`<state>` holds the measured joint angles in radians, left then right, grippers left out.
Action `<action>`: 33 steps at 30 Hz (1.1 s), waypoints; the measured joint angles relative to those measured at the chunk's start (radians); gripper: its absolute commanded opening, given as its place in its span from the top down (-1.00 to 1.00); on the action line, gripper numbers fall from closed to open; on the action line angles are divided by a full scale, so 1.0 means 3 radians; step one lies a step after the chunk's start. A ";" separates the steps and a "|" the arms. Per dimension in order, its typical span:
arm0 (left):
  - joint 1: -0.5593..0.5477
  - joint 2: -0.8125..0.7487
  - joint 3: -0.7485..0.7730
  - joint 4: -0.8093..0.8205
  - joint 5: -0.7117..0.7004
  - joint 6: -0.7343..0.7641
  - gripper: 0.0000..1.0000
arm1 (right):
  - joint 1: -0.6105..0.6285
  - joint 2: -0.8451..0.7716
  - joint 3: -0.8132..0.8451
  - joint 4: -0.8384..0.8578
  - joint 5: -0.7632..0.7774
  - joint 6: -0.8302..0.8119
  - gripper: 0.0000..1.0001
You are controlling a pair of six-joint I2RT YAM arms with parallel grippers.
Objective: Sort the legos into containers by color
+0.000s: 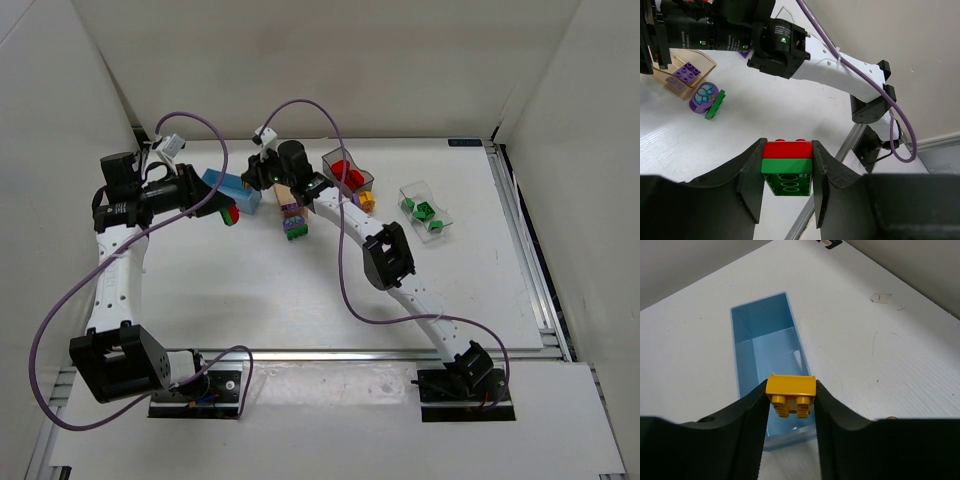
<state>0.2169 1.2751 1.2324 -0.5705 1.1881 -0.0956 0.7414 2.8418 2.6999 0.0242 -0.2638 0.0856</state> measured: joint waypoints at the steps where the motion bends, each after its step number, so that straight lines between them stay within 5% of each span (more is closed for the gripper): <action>1: 0.0000 0.0000 0.0000 0.0001 0.0000 -0.0003 0.80 | 0.0001 0.0000 0.0001 0.0009 -0.0008 -0.0009 0.02; 9: 0.0004 0.0001 0.0000 0.0000 0.0001 -0.0006 0.80 | 0.0005 -0.0003 -0.0025 0.0121 -0.0219 -0.0045 -0.64; 14: 0.0006 0.0042 0.0000 0.0128 0.0006 -0.0097 0.80 | -0.0013 -0.0331 -0.0615 0.0263 -0.0286 -0.0027 -0.67; 22: -0.0100 0.0395 -0.0032 0.1073 0.0053 -0.0698 0.80 | -0.0642 -0.1825 -0.1616 -0.0233 -0.0389 -0.0186 -0.77; 28: -0.0778 0.1156 0.0263 0.1562 -0.0095 -0.0959 0.80 | -0.1634 -0.3251 -0.1905 -0.0977 -0.0306 -0.0652 -0.70; 33: -0.1344 0.1700 0.0570 0.2092 -0.0145 -0.1300 0.80 | -0.1981 -0.4253 -0.2667 -0.1497 -0.0492 -0.0785 -0.54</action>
<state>-0.1864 1.7851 1.4033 0.0570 1.1446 -0.4854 0.1471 1.5658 1.8999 -0.4248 -0.4114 -0.1497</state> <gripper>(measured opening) 0.474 0.820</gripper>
